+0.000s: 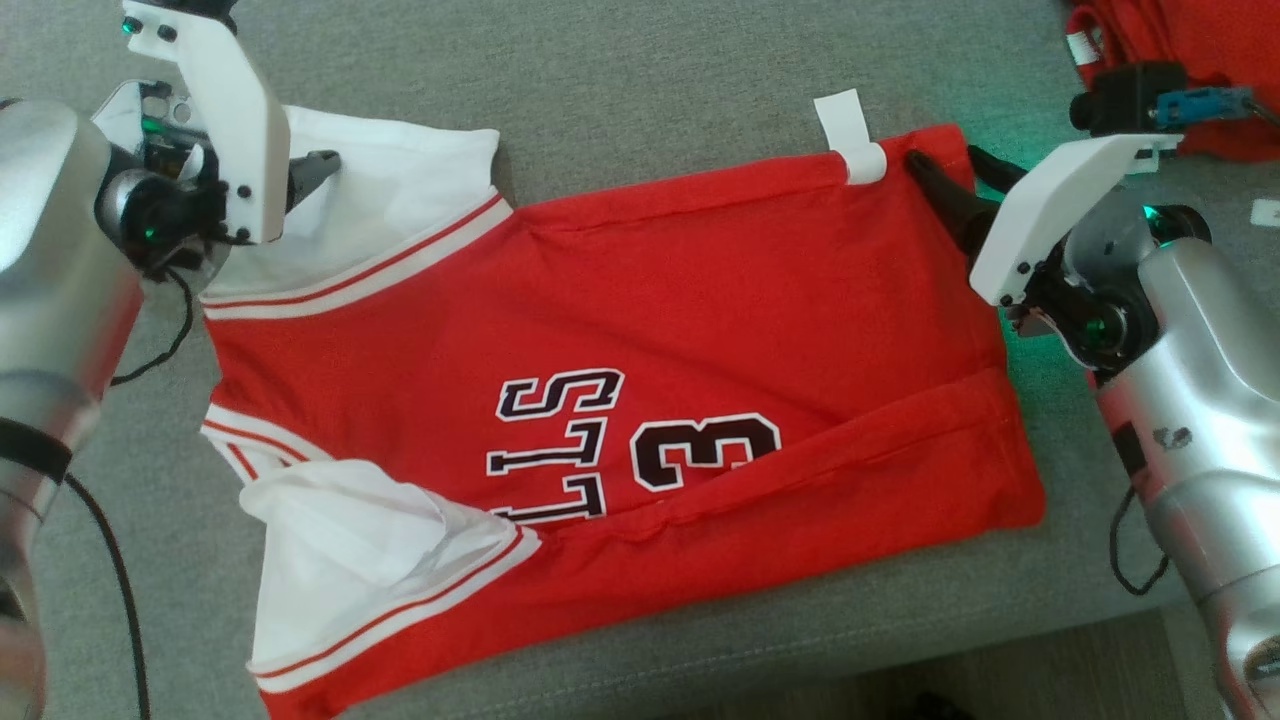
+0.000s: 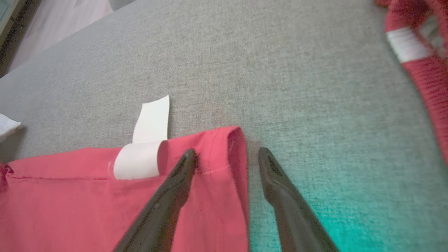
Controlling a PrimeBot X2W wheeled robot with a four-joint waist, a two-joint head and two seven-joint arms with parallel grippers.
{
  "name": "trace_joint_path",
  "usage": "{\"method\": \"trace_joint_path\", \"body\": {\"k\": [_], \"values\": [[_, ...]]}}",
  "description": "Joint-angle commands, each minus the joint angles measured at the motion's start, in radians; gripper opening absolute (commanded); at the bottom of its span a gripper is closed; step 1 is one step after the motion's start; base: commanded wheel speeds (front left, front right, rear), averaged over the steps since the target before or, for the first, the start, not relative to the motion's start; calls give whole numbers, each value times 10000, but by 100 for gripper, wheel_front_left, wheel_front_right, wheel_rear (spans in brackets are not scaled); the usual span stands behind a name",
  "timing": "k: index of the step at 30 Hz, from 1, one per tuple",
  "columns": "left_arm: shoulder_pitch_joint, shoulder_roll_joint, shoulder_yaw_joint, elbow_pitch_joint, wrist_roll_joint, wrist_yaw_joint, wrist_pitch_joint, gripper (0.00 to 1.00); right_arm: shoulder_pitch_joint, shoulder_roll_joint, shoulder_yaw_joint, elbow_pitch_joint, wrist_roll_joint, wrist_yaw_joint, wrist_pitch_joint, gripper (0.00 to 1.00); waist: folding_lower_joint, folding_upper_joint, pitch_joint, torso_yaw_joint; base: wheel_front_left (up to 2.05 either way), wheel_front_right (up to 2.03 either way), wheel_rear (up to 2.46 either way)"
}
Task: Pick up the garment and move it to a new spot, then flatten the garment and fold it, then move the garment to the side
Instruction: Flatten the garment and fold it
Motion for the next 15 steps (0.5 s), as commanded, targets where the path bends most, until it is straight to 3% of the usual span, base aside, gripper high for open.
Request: {"method": "trace_joint_path", "body": {"k": [1,2,3,4,11,15], "values": [[-568,492,180,-208,-165,5,14,86,209,-33,473,98,191,-7,156,71,0,0,-12,8,0,0,0],[-563,505,102,-215,-258,5,37,42,196,-61,566,124,276,-7,148,45,0,0,-21,15,0,0,0],[-583,540,31,-196,-279,4,-26,0,183,-101,658,134,337,-7,93,8,0,0,-46,27,0,0,0],[-642,595,-21,-130,-245,4,-161,0,162,-141,721,134,377,-7,-39,0,0,0,-67,34,0,0,0],[-908,515,10,1033,136,5,-2031,0,-160,-190,489,679,411,-7,-2093,0,0,0,-554,197,0,0,0],[-835,427,-38,1219,-1,4,-2556,0,-236,-96,405,1076,508,-7,-2767,0,0,0,-917,368,0,0,0]]}}
